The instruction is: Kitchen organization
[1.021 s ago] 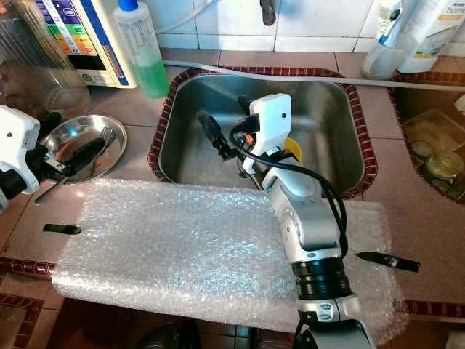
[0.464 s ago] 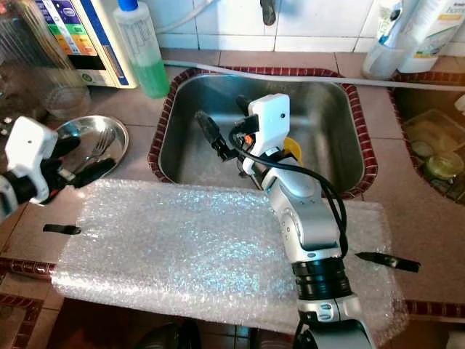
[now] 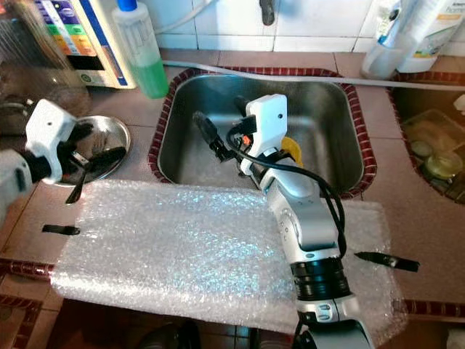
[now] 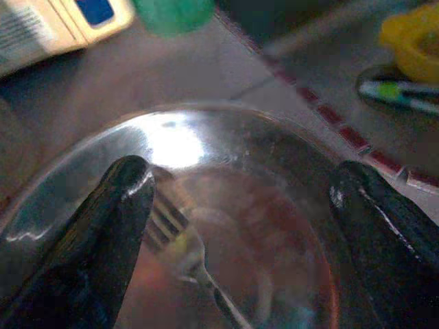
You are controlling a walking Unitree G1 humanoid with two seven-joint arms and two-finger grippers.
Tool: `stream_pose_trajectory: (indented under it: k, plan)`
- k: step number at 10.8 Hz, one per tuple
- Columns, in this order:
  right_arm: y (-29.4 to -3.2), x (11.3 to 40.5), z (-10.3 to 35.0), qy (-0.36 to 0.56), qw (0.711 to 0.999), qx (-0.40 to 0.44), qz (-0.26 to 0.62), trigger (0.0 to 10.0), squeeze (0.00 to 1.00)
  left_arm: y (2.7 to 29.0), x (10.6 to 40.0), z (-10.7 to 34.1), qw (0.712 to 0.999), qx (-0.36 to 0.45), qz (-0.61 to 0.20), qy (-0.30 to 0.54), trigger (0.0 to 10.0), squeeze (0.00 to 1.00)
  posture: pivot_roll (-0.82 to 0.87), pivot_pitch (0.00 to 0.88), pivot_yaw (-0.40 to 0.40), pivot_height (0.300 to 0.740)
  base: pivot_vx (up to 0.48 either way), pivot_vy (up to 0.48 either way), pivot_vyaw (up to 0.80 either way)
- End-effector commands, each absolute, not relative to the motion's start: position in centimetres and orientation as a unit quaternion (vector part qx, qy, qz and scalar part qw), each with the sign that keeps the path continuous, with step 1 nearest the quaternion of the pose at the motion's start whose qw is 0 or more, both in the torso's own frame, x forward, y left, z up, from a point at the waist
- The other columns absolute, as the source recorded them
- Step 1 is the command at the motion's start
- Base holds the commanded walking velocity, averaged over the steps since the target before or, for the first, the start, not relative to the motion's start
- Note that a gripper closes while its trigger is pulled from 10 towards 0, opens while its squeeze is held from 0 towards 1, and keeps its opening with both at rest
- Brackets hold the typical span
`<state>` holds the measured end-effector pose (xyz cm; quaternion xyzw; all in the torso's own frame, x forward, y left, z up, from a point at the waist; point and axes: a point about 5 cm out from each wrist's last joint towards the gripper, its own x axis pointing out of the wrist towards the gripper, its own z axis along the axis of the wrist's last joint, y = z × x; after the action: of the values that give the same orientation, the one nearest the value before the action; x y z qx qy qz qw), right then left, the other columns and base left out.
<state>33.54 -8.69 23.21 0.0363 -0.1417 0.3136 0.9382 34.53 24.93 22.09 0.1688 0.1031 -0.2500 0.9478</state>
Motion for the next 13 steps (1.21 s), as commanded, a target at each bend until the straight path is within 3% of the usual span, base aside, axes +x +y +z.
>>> stream_pose_trajectory:
  k: [1,2,5,7,11,13]
  plan:
    - [-8.5,33.3,23.7,-0.150,0.936,0.035,0.317,10.0,0.00,26.3,34.5,21.9,0.945,0.190,-0.231,0.133,10.0,0.00,-0.09,0.237,0.099,0.740,0.000,0.000,0.00]
    - [-8.6,33.3,23.8,-0.151,0.936,0.035,0.315,10.0,0.00,28.2,35.0,22.5,0.956,0.176,-0.177,0.151,10.0,0.00,-0.08,0.240,0.103,0.740,0.000,0.000,0.00]
    - [-8.7,33.3,23.7,-0.150,0.937,0.036,0.313,10.0,0.00,29.7,34.1,22.1,0.968,0.138,-0.127,0.168,10.0,0.00,-0.07,0.242,0.102,0.740,0.000,0.000,0.00]
    - [-8.5,33.4,23.6,-0.148,0.936,0.039,0.317,10.0,0.00,29.1,33.0,22.1,0.981,0.090,-0.095,0.143,10.0,0.00,-0.06,0.242,0.094,0.740,0.000,0.000,0.00]
    - [-8.2,33.7,23.6,-0.145,0.935,0.039,0.322,10.0,0.00,27.4,30.8,24.0,0.982,0.028,-0.100,0.155,10.0,0.00,-0.03,0.247,0.089,0.740,0.000,0.000,0.00]
    - [-8.2,33.8,23.7,-0.146,0.935,0.039,0.321,10.0,0.00,27.0,29.9,22.7,0.979,0.000,-0.082,0.185,10.0,0.00,-0.03,0.249,0.097,0.740,0.000,0.000,0.00]
